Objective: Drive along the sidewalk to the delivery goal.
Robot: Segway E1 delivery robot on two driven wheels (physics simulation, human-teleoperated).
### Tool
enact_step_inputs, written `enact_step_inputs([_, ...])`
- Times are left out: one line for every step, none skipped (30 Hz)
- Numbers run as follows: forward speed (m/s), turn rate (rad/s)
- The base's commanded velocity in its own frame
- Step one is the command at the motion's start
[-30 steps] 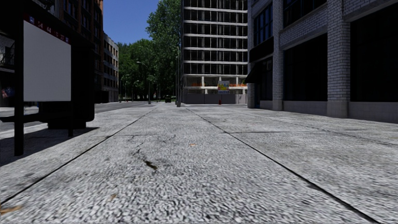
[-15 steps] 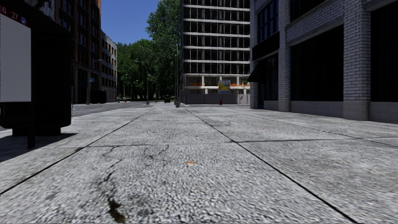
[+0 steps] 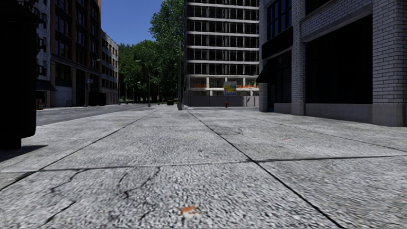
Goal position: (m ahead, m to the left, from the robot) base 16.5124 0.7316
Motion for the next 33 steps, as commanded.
enact_step_inputs([2.00,0.00])
enact_step_inputs([2.00,0.00])
enact_step_inputs([2.00,0.00])
enact_step_inputs([2.00,0.00])
enact_step_inputs([2.00,0.00])
enact_step_inputs([2.00,0.00])
enact_step_inputs([2.00,0.00])
enact_step_inputs([2.00,0.00])
enact_step_inputs([2.00,0.00])
enact_step_inputs([2.00,0.00])
enact_step_inputs([2.00,0.00])
enact_step_inputs([2.00,0.00])
enact_step_inputs([2.00,0.00])
enact_step_inputs([2.00,0.00])
enact_step_inputs([2.00,0.00])
enact_step_inputs([2.00,0.00])
enact_step_inputs([2.00,0.00])
enact_step_inputs([2.00,0.00])
enact_step_inputs([2.00,0.00])
enact_step_inputs([2.00,0.00])
enact_step_inputs([2.00,0.00])
enact_step_inputs([2.00,0.00])
enact_step_inputs([2.00,0.00])
enact_step_inputs([2.00,0.00])
enact_step_inputs([2.00,0.00])
enact_step_inputs([2.00,0.00])
enact_step_inputs([2.00,0.00])
enact_step_inputs([2.00,0.00])
enact_step_inputs([2.00,0.00])
enact_step_inputs([2.00,0.00])
enact_step_inputs([2.00,0.00])
enact_step_inputs([2.00,0.00])
enact_step_inputs([2.00,0.00])
